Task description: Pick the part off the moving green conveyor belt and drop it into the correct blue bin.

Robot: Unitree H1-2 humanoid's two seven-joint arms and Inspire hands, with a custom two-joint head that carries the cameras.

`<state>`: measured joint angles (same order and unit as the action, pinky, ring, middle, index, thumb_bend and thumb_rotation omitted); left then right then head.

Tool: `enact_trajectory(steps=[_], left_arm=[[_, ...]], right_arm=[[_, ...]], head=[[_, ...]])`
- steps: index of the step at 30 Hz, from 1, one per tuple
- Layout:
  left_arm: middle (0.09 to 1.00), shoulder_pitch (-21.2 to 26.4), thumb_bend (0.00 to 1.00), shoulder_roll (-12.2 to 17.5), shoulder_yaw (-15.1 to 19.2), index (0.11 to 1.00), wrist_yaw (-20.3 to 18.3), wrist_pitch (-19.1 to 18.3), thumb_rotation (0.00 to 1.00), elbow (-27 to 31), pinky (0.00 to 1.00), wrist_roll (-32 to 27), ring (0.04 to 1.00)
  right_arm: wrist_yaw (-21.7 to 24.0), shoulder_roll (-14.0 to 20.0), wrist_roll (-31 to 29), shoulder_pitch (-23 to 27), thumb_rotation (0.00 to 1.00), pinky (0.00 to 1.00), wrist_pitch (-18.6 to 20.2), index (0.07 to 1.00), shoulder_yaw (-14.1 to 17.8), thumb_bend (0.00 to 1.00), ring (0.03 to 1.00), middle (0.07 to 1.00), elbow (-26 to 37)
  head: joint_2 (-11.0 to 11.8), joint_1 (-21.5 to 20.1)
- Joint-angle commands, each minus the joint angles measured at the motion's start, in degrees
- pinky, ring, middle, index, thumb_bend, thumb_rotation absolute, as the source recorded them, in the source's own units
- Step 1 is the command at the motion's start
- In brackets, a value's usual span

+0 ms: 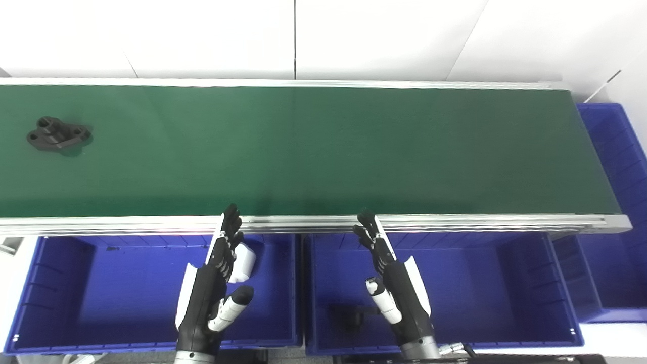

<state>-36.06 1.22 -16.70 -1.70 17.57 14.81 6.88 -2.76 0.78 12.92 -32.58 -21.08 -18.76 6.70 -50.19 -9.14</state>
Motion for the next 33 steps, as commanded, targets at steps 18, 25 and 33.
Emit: enact_trajectory(steps=[18,25,33], left_arm=[[1.000,-0.5,0.89,-0.1,-0.5,1.000,-0.2,0.7,0.86,1.5,0.96,0.2,0.985],[1.000,-0.4,0.89,0.2,-0.6,1.000,-0.4,1.0,0.86,1.3,0.96,0.2,0.984],[1.000,-0.5,0.87,0.1,-0.6,1.000,-0.4,0.8,0.86,1.3,0.97,0.2,0.988]], right_arm=[[0.2,-0.4,0.4,-0.1,1.00,0.93,-2.4,1.000,-0.4,0.86,0.927,0.971,1.1],[0.3,-0.4,0.3,-0.2,1.00,0.94,-2.2,1.000,-0.6,0.85,0.931,0.972,1.2],[0.4,-0.4,0.2,-0.2,0.99,0.95,-2.2,1.000,-0.7,0.84,0.934,0.975,1.0]], head=[[0.0,0.0],[0.1,-0.1],[0.2,-0.2]])
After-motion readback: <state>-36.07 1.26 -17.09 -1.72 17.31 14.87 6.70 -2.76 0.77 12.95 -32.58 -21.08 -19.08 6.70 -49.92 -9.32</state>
